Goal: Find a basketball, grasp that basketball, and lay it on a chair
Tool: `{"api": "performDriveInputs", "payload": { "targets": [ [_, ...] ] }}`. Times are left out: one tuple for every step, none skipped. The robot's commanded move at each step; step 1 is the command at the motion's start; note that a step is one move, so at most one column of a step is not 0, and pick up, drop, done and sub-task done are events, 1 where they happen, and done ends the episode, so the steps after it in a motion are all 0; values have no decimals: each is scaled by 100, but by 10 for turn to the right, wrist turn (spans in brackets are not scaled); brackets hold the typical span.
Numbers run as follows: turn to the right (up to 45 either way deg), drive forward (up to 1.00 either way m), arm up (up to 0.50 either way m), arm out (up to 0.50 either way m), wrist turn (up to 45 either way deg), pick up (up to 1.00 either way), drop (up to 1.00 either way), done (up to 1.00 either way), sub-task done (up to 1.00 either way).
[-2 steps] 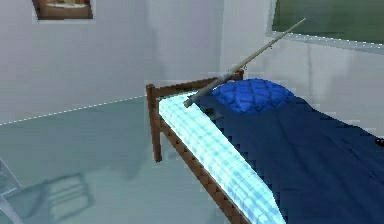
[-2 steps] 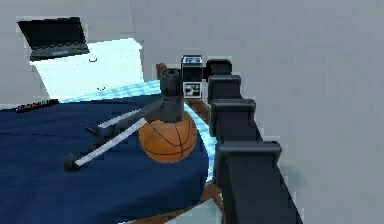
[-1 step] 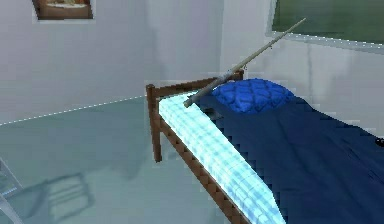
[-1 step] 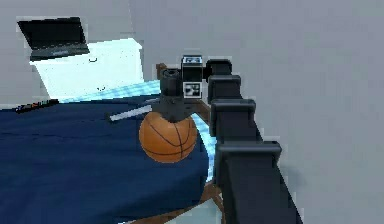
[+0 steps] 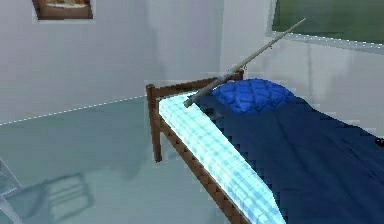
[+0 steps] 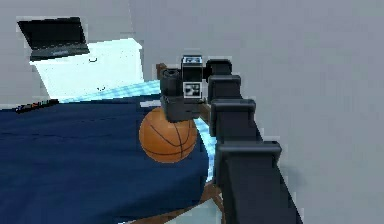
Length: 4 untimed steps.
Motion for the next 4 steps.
{"api": "performDriveInputs", "payload": {
  "targets": [
    [0,0,-20,0,0,0,0,0,0],
    [0,0,0,0,0,100,0,0,0],
    [0,0,10,0,0,0,0,0,0],
    [0,0,10,0,0,0,0,0,0]
  ]
}}
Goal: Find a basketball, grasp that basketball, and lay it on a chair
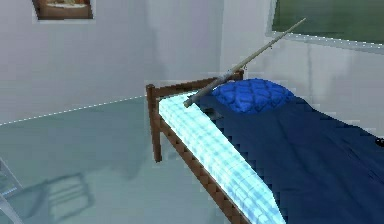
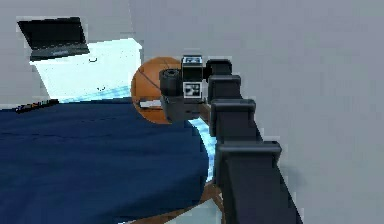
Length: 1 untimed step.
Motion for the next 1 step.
{"api": "performDriveInputs", "payload": {
  "targets": [
    [0,0,0,0,-450,0,0,0,0]
  ]
}}
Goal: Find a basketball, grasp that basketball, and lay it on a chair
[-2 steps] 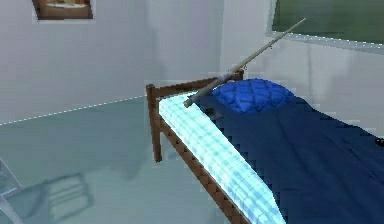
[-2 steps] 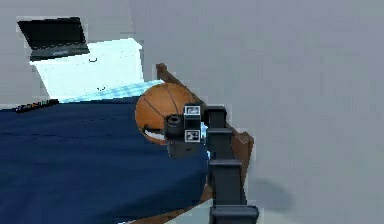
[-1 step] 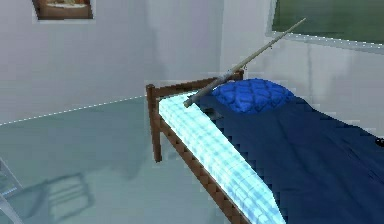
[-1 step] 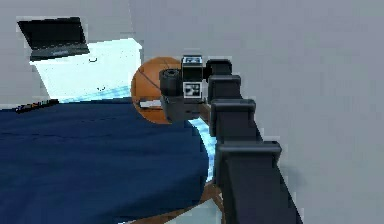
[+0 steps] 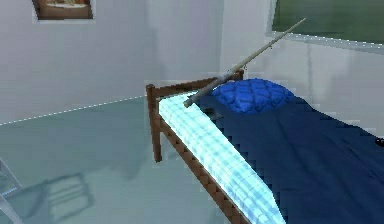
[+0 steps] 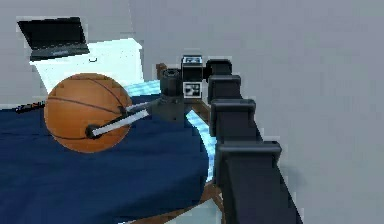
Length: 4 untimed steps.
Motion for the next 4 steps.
{"api": "performDriveInputs", "payload": {
  "targets": [
    [0,0,0,0,-450,0,0,0,0],
    [0,0,0,0,-210,0,0,0,0],
    [0,0,0,-22,0,0,0,0,0],
    [-300,0,0,0,0,0,0,0,0]
  ]
}}
